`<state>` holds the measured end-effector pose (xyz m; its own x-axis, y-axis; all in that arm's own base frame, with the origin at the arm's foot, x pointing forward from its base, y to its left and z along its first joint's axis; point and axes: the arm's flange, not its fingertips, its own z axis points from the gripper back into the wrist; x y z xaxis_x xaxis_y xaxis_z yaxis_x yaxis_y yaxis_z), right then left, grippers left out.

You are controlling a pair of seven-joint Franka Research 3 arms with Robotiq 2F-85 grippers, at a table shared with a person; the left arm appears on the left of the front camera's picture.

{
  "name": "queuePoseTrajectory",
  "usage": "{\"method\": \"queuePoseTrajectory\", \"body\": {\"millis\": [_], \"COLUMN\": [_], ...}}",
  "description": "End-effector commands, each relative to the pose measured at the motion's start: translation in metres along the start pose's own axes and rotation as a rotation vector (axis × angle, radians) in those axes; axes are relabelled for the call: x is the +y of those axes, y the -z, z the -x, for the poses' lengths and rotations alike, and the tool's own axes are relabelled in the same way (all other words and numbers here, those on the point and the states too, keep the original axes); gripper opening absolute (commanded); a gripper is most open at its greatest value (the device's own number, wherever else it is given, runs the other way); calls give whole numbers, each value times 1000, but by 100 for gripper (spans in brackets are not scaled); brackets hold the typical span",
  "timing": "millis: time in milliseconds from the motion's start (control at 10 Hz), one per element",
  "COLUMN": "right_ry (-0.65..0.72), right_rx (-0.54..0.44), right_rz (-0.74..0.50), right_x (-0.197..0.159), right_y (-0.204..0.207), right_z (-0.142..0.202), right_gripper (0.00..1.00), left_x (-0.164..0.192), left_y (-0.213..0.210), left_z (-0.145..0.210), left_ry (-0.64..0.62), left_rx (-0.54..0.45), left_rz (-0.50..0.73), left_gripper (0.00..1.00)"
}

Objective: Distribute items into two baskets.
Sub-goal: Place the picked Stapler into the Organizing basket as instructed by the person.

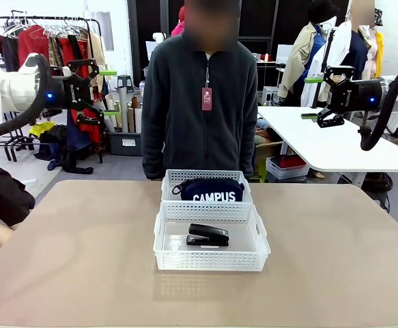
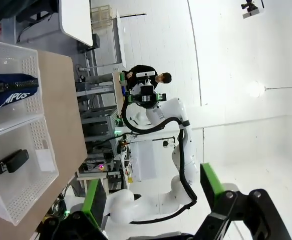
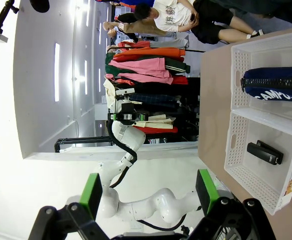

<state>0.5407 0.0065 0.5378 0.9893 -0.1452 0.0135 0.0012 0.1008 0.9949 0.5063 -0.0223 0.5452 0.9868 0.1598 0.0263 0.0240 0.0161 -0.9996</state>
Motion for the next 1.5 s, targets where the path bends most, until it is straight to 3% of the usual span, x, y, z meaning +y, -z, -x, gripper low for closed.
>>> {"method": "queuePoseTrajectory", "body": {"millis": [0, 1400], "right_ry": [-3, -3], "right_rx": [1, 1], "right_rz": [0, 0], "right_x": [2, 2], "right_y": [0, 0], "right_z": [2, 2], "right_gripper": [100, 100], "left_x": [-3, -1], "left_y": [1, 2], "left_z": [1, 0], "left_ry": [20, 20], "left_rx": [-1, 4], "left_rz": [12, -1], "left_gripper": [100, 100]}}
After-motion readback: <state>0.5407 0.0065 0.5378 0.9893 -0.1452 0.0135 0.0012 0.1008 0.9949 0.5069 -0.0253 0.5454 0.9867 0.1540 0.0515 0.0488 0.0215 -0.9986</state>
